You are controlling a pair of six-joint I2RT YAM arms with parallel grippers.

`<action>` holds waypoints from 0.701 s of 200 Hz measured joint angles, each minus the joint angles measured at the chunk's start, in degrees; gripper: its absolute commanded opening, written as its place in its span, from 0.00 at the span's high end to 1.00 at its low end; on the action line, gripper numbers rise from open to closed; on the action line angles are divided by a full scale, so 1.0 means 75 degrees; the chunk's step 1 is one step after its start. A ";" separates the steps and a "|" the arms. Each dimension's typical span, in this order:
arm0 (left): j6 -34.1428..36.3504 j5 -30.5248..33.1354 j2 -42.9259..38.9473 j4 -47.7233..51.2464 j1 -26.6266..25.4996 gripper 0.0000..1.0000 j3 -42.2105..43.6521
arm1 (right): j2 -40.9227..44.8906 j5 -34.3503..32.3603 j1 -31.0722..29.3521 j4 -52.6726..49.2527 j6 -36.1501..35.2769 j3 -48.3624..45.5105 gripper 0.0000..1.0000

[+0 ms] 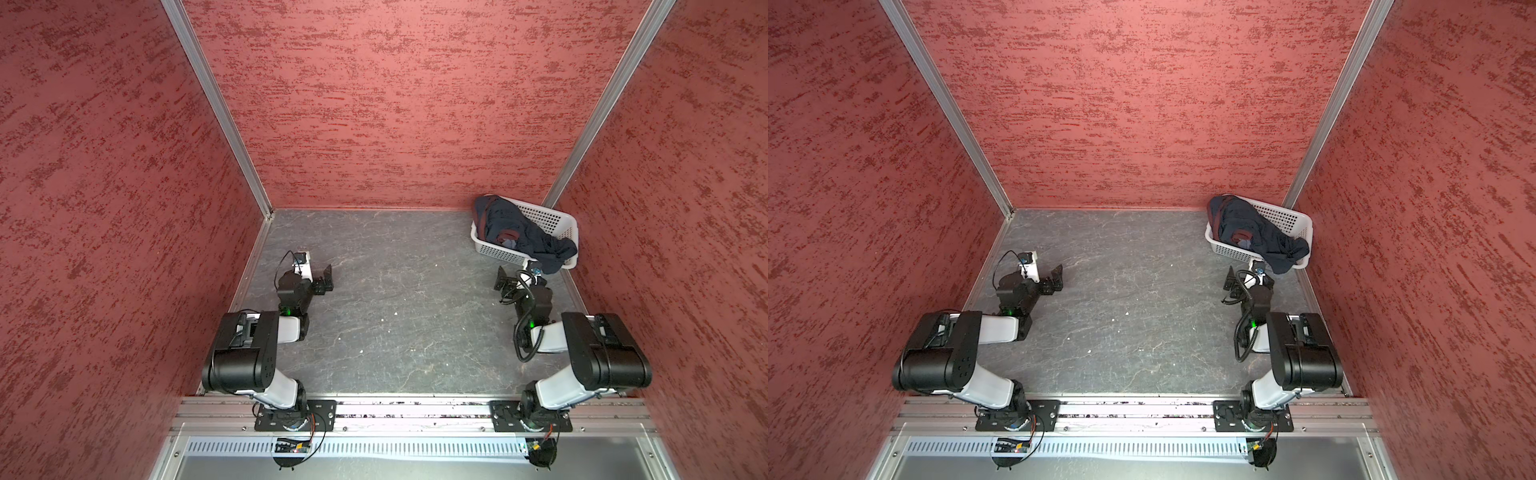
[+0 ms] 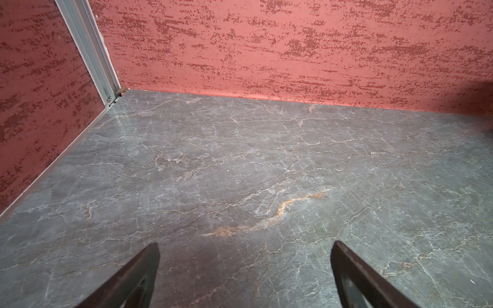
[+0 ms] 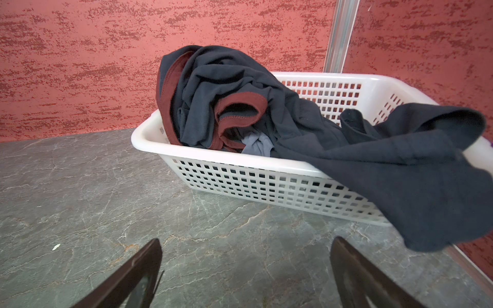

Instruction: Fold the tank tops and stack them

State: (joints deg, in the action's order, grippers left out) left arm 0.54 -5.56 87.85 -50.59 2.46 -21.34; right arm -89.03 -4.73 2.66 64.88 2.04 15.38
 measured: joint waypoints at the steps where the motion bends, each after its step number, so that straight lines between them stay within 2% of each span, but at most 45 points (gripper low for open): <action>1: 0.0000 0.0003 0.0000 0.0003 -0.0003 0.00 0.0000 | 0.0000 0.0003 0.0000 0.0000 0.0000 0.0000 0.01; 52: 0.0184 0.0332 -0.0023 -0.0329 -0.0344 0.00 0.0189 | 0.0128 0.0175 -0.0114 0.0303 -0.0221 -0.0256 0.01; 76: 0.0388 0.0647 -0.0443 -0.0399 -0.0650 0.00 0.0603 | 0.0382 0.0233 -0.0248 0.0460 -0.0347 -0.0472 0.01; 96: 0.0793 0.1160 -0.1323 0.0207 -0.1352 0.00 0.0562 | 0.1093 0.0219 -0.0370 0.0242 -0.0455 -0.0644 0.01; 112: 0.1055 0.1413 -0.2256 0.0871 -0.2022 0.01 0.0358 | 0.2075 0.0192 -0.0481 -0.0073 -0.0507 -0.0673 0.01; 123: 0.1026 0.1507 -0.3127 0.1501 -0.2393 0.01 0.0166 | 0.2847 0.0187 -0.0554 -0.0391 -0.0423 -0.0667 0.01; 140: 0.0688 0.1617 -0.4409 0.2541 -0.2556 0.00 -0.0216 | 0.4028 0.0189 -0.0597 -0.1250 0.0032 -0.0417 0.01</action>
State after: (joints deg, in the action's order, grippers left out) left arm 5.69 6.57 54.78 -31.53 -16.71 -22.96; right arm -58.83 -3.31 -1.83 55.51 2.28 12.25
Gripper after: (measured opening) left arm 0.995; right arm 0.989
